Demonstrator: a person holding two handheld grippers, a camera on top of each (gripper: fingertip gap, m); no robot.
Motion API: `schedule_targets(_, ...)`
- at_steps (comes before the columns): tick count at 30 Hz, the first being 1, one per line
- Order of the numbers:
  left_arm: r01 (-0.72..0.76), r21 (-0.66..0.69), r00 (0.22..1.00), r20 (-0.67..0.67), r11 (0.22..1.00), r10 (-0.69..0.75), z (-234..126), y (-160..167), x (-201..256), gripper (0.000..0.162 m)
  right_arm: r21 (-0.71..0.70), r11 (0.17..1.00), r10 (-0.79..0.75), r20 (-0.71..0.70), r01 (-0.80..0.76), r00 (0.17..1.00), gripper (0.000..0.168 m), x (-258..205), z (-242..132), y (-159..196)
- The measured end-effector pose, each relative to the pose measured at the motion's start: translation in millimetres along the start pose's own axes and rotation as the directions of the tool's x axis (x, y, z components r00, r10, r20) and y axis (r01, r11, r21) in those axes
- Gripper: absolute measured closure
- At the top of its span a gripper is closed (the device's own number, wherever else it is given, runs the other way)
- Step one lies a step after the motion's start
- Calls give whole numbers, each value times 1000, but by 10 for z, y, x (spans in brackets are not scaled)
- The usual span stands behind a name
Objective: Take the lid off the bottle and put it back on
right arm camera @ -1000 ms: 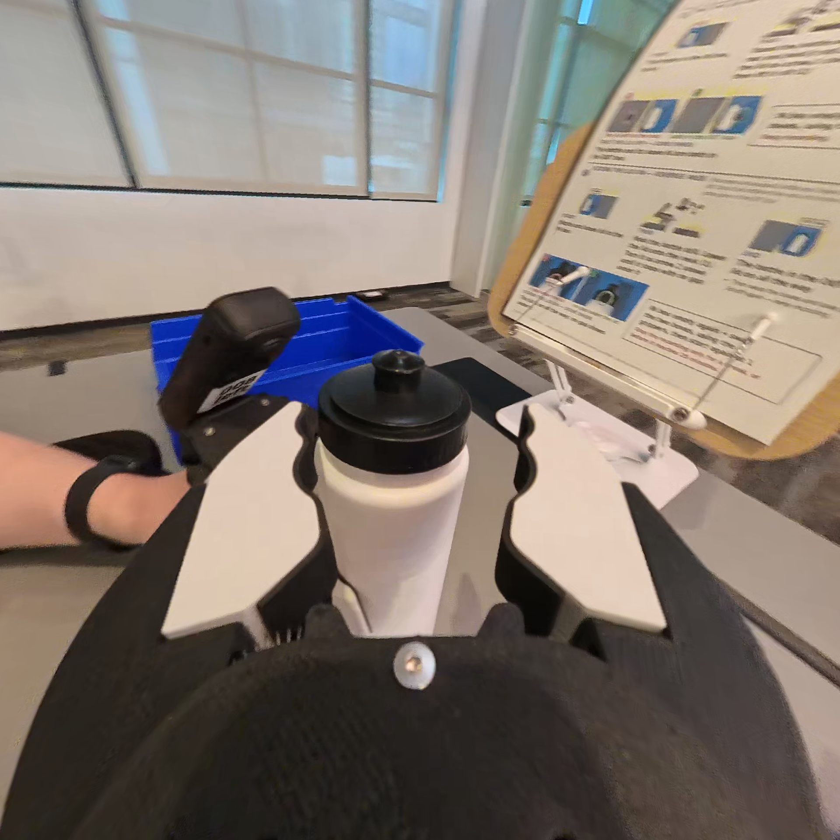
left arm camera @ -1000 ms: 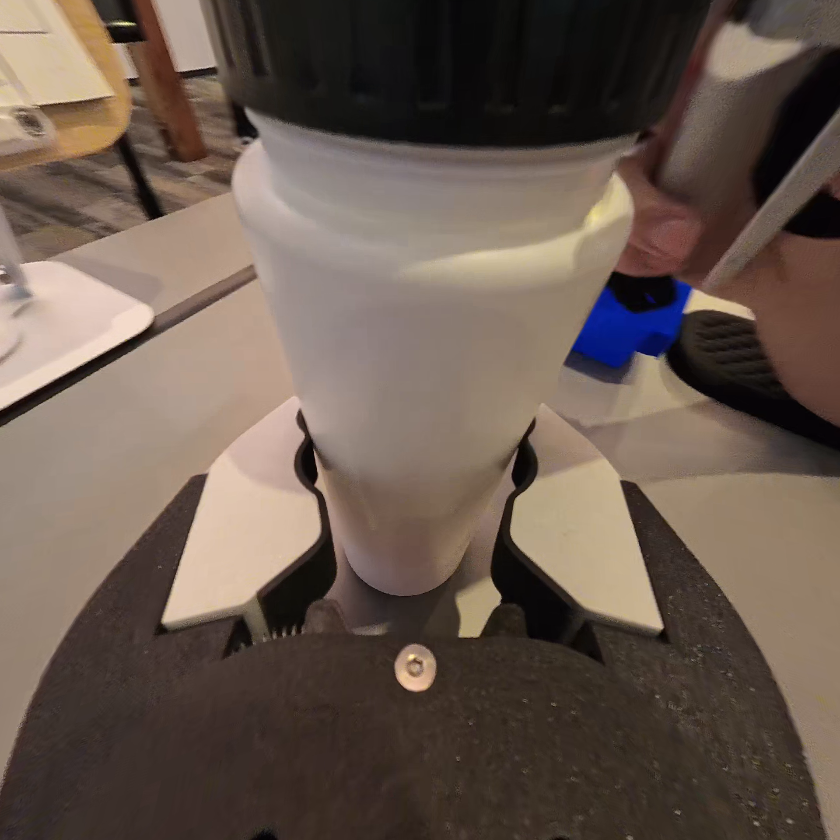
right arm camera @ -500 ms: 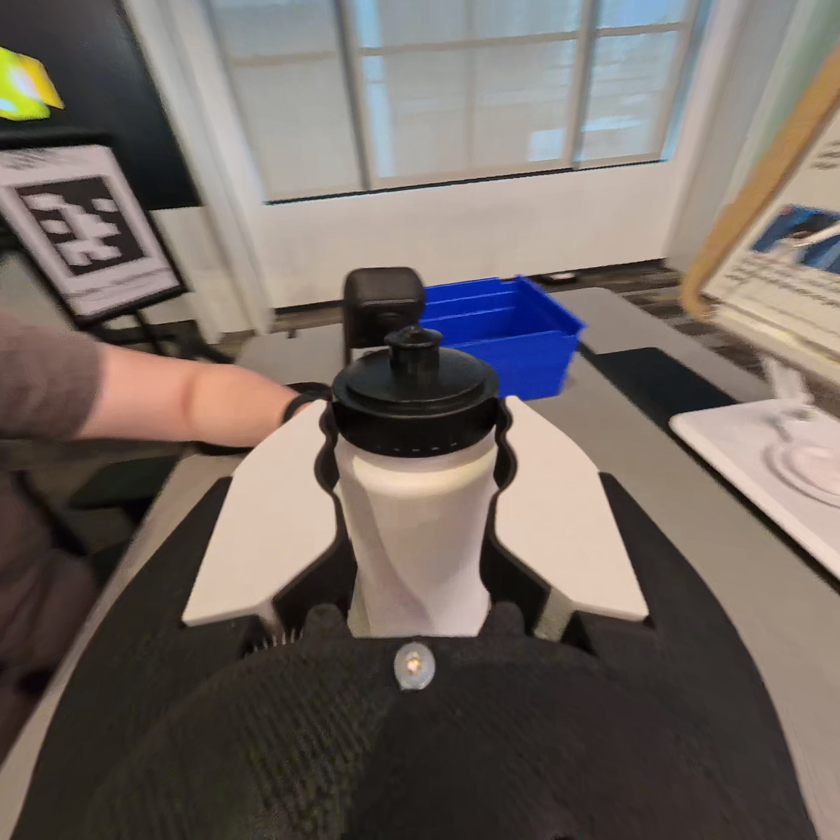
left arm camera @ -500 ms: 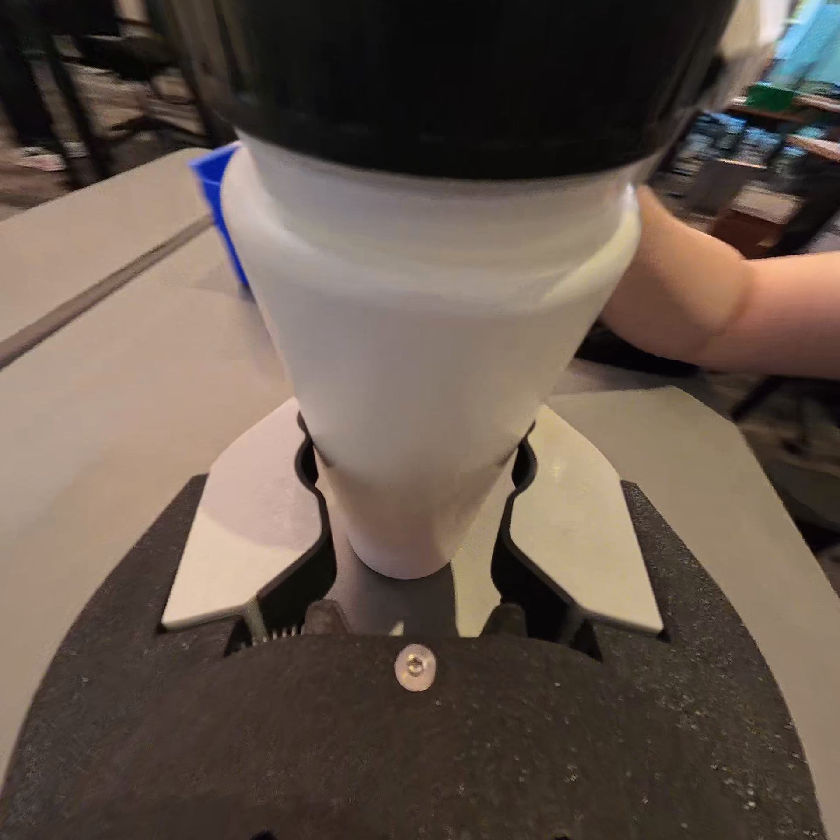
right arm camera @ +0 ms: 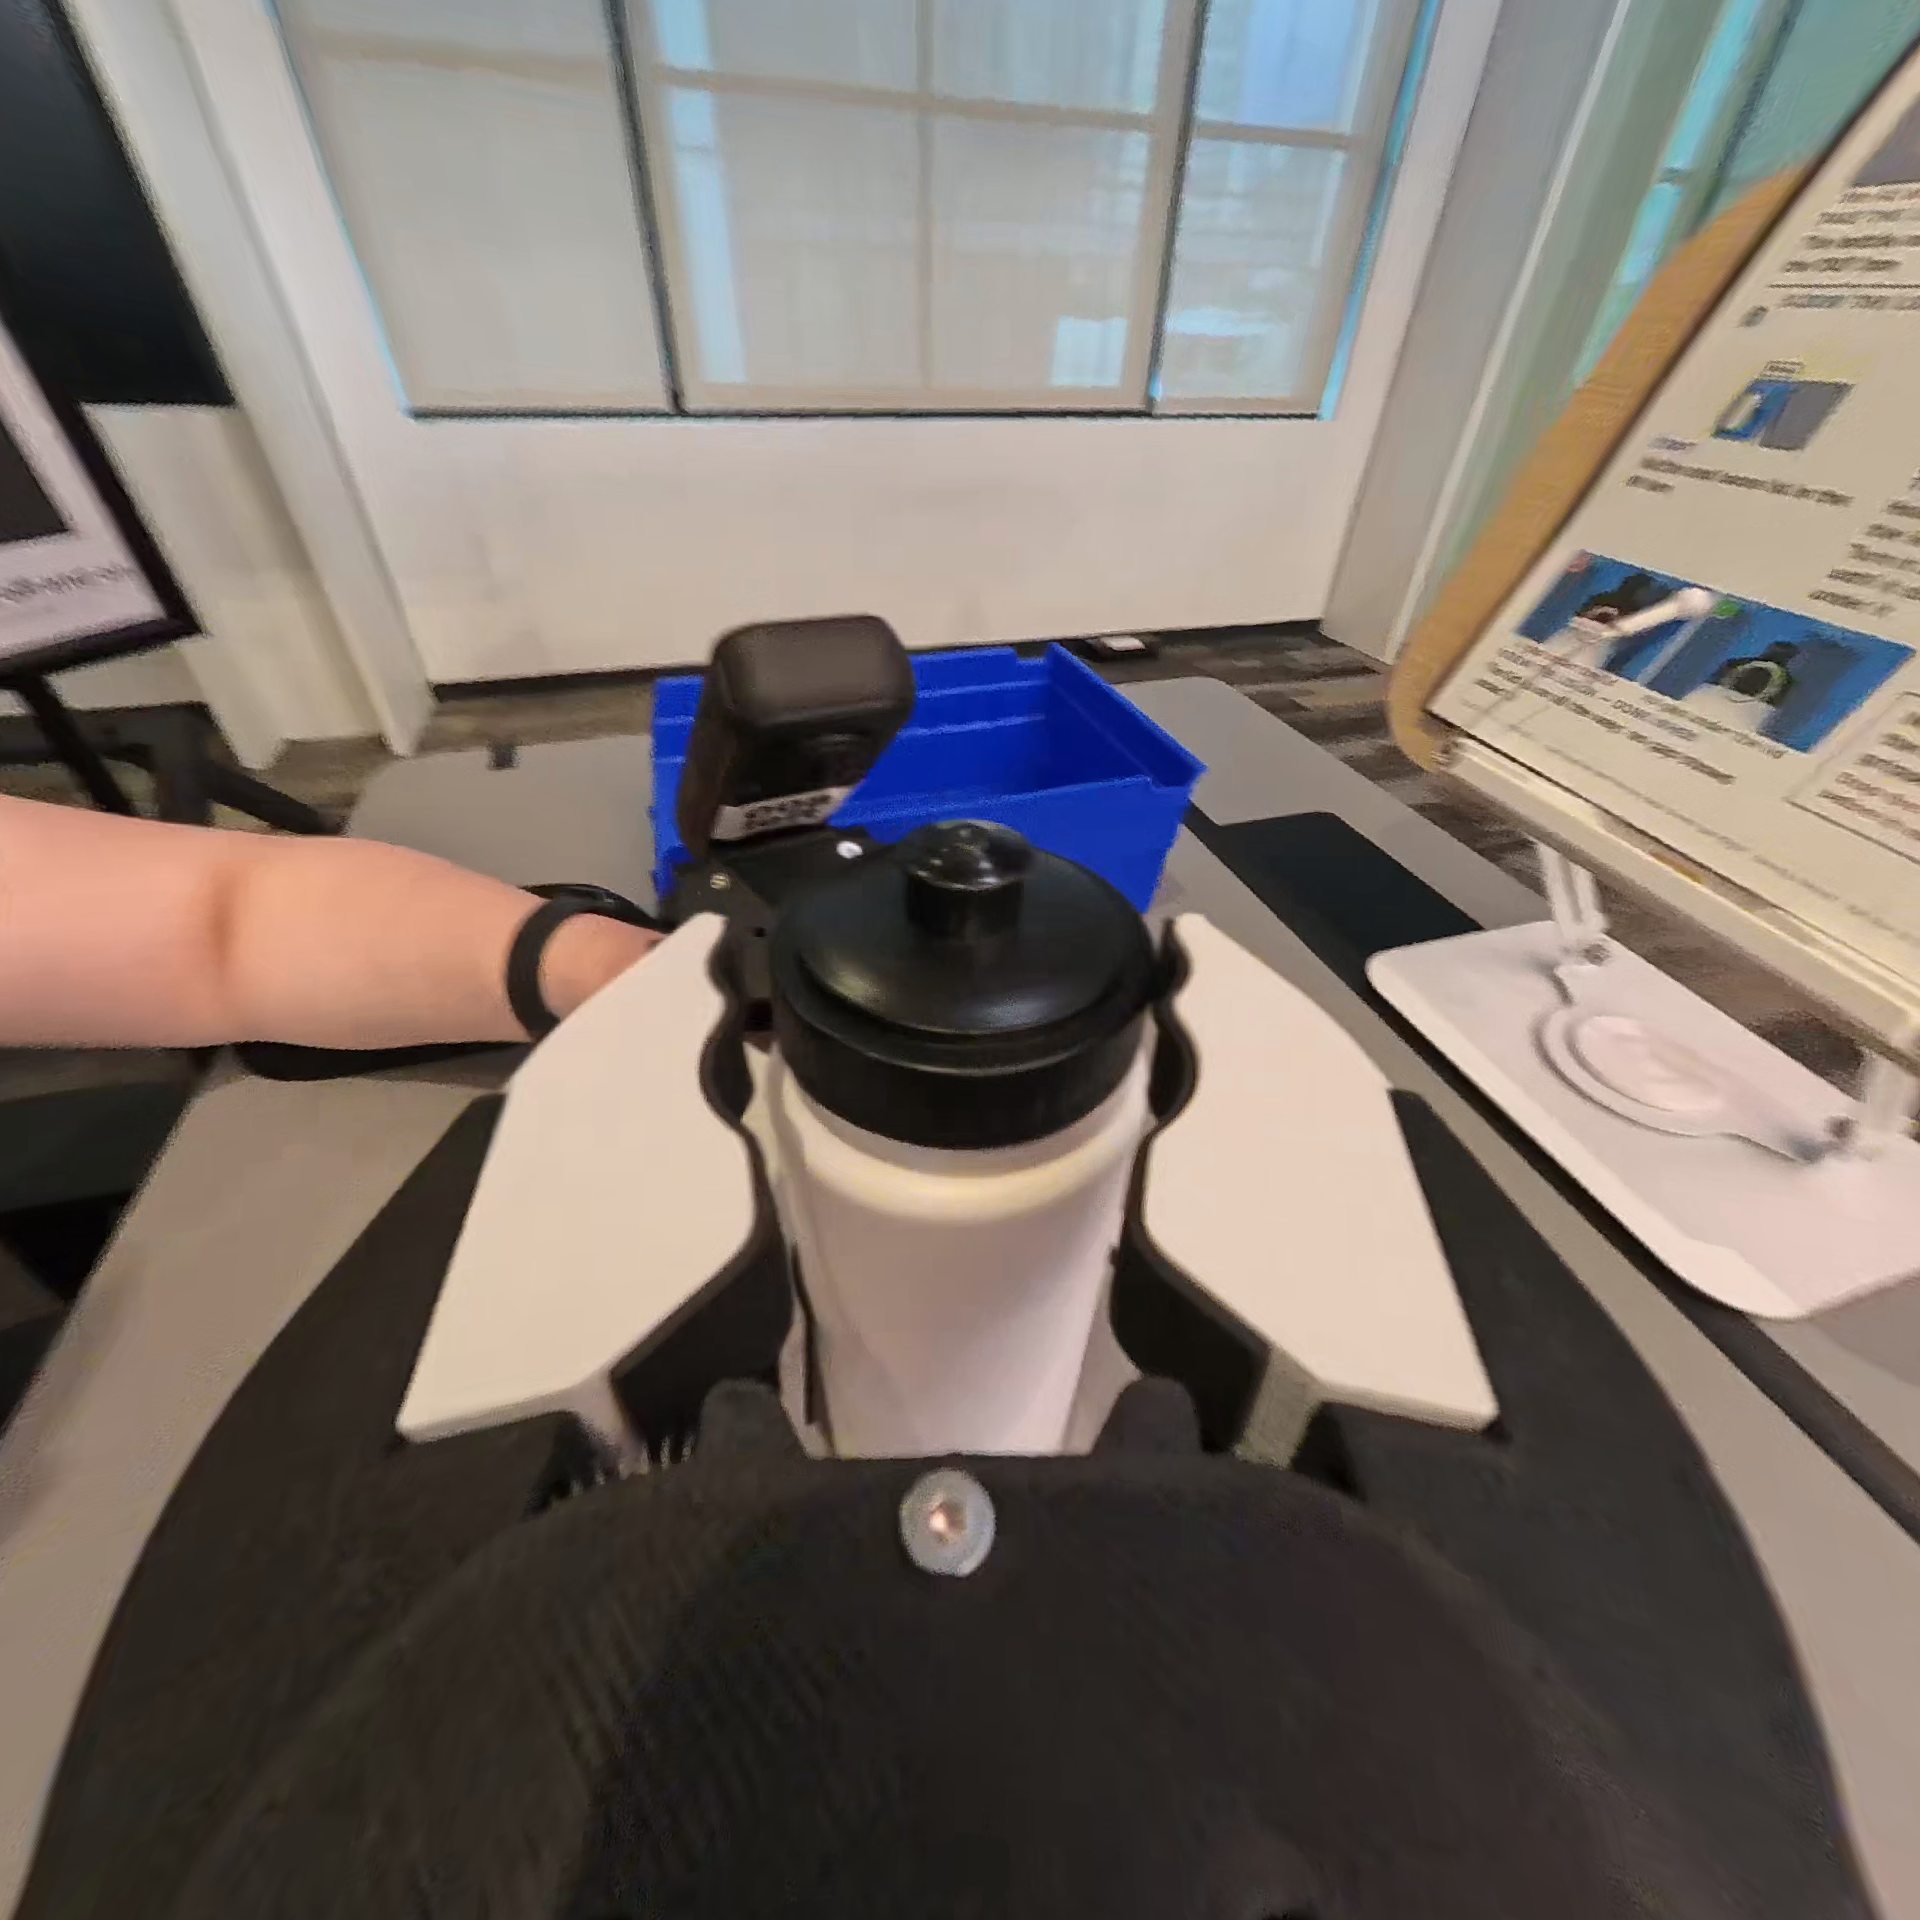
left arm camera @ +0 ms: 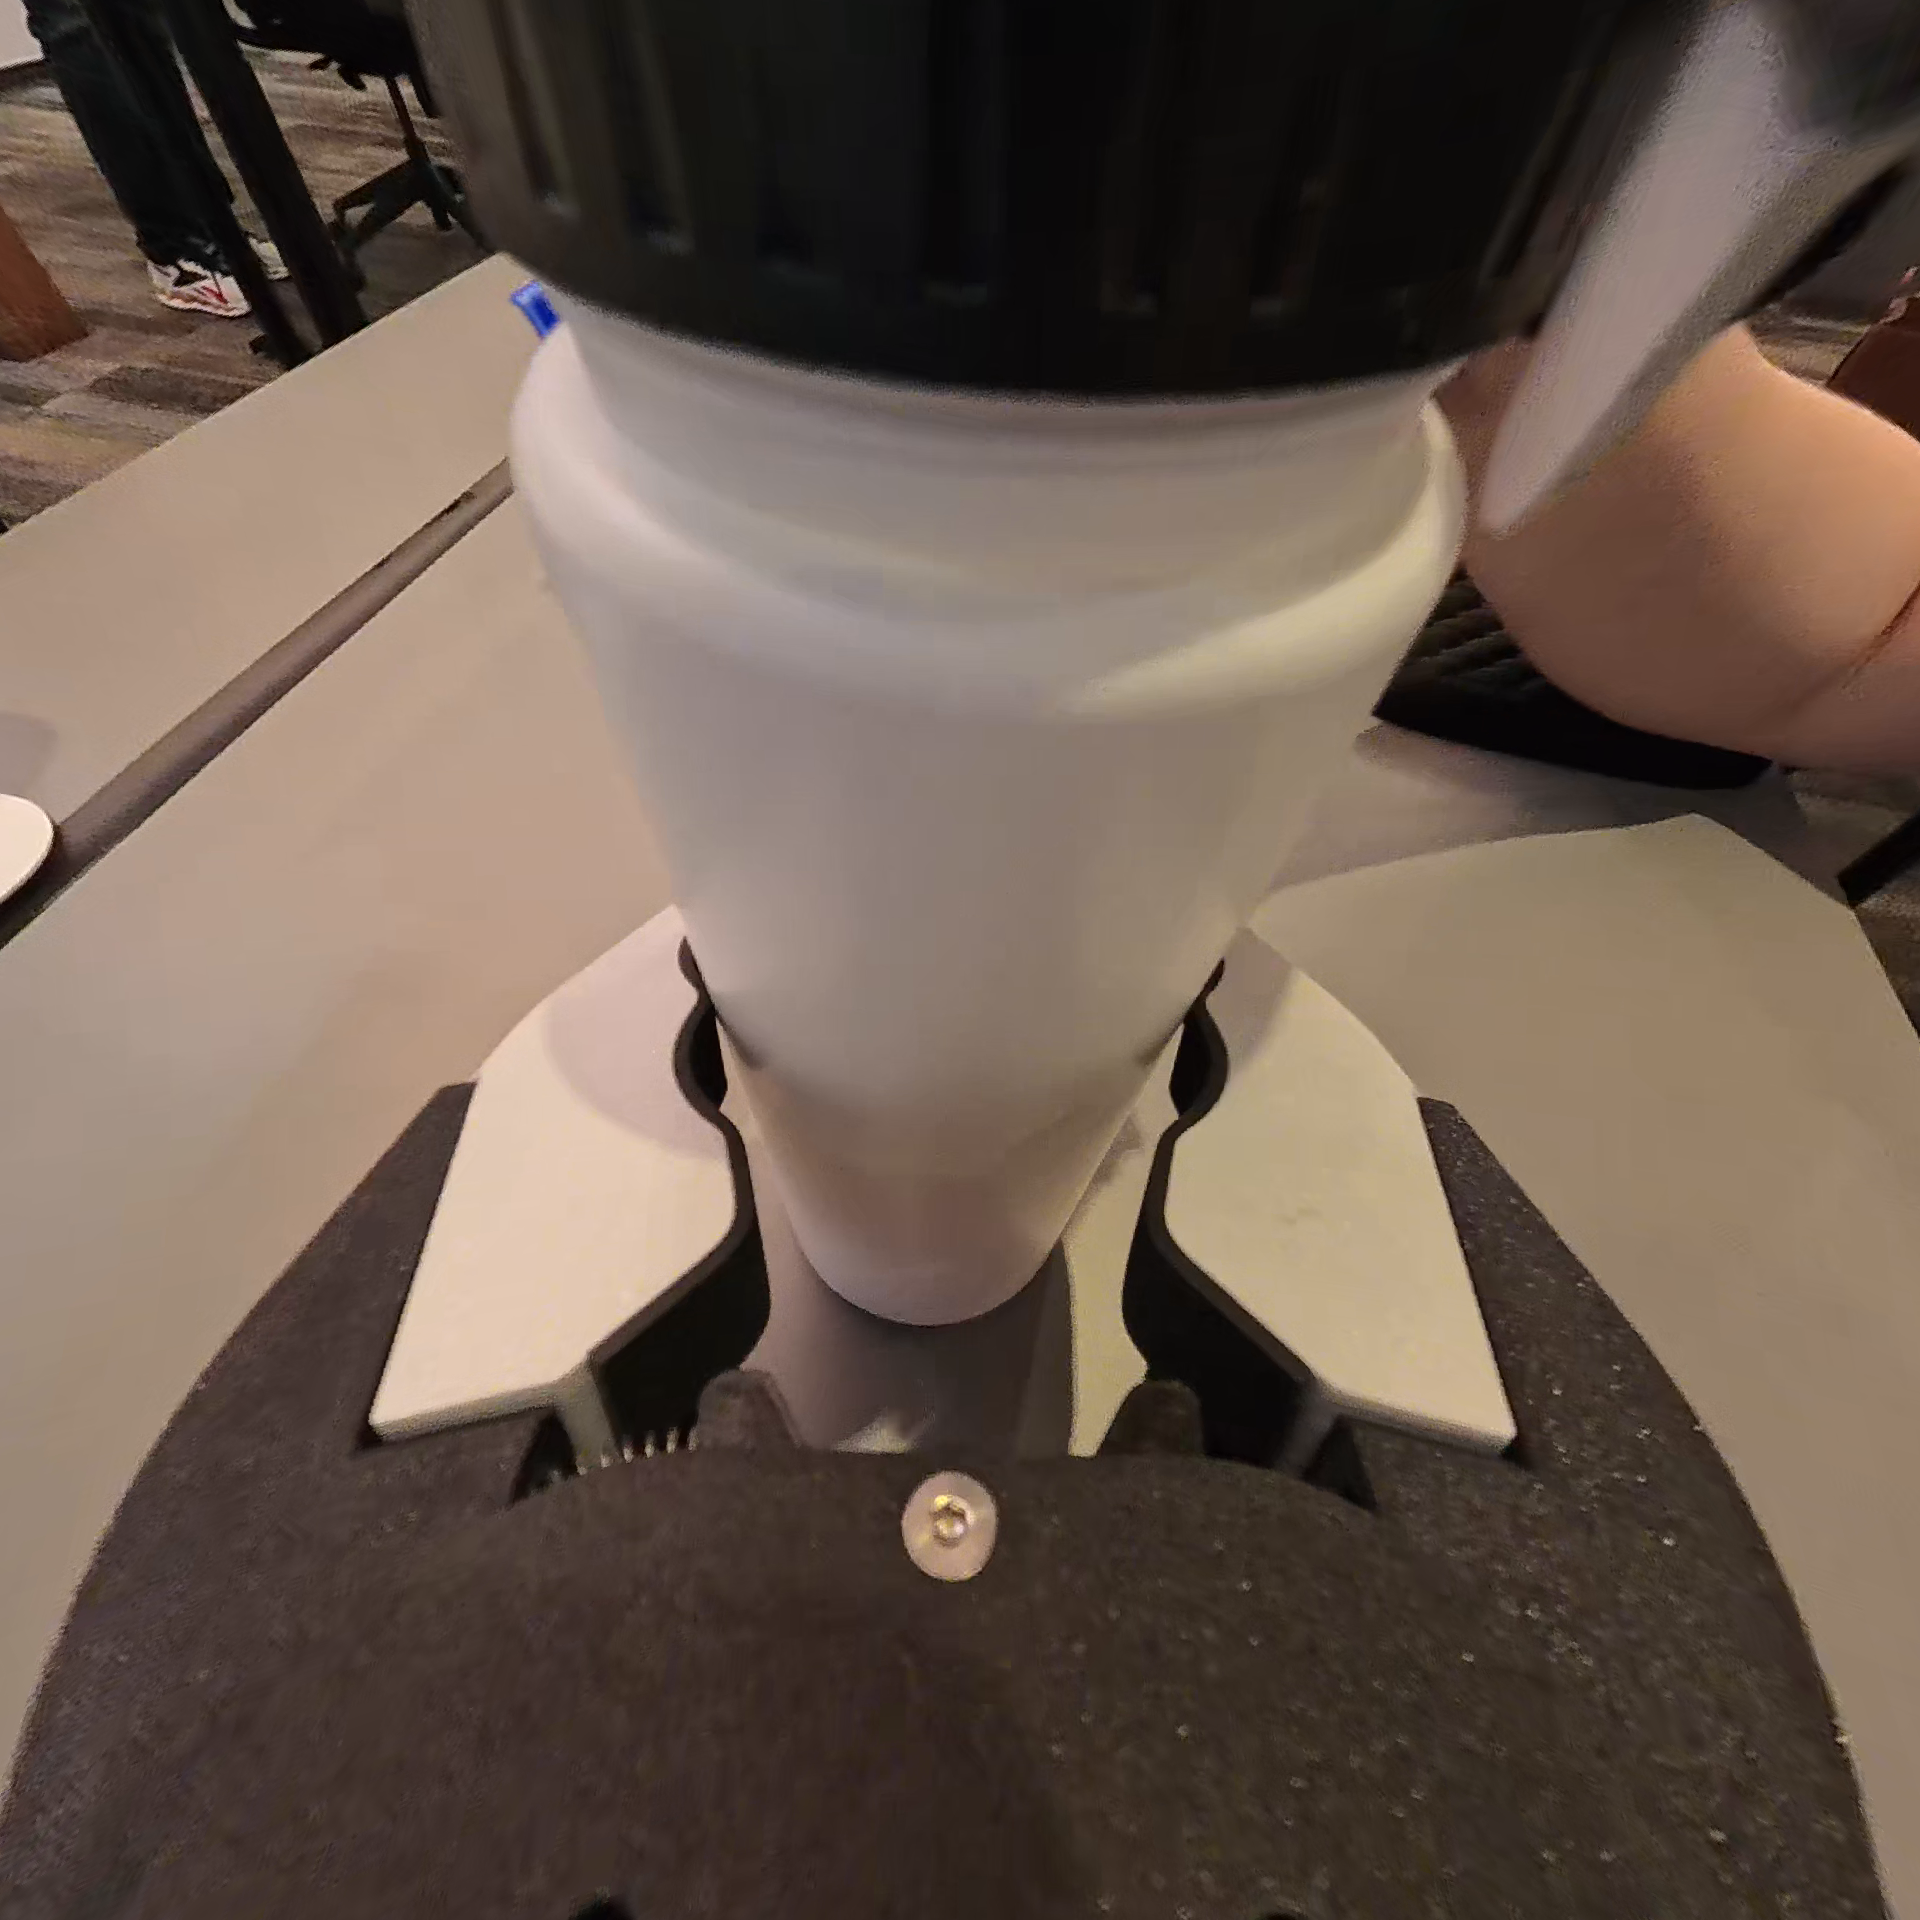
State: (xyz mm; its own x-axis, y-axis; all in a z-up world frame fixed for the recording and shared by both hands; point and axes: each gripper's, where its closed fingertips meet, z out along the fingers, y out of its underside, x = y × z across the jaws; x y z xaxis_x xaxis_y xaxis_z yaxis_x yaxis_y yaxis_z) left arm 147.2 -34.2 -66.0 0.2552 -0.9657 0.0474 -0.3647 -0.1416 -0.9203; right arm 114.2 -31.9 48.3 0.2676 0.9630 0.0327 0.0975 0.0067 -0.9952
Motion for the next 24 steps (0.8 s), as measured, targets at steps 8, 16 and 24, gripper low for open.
schedule_targets(8,30,193,996,75,981,-45,-97,-323,-25,59,-29,999,22,10,-22,1000,95,15,-18,20)
schedule_targets(16,38,178,992,110,983,-58,-66,-368,-37,76,-111,992,57,-91,-67,994,93,99,-36,53)
schedule_targets(24,-13,138,1000,-22,990,16,-64,-344,140,76,-144,988,68,127,-49,990,95,-106,-126,65)
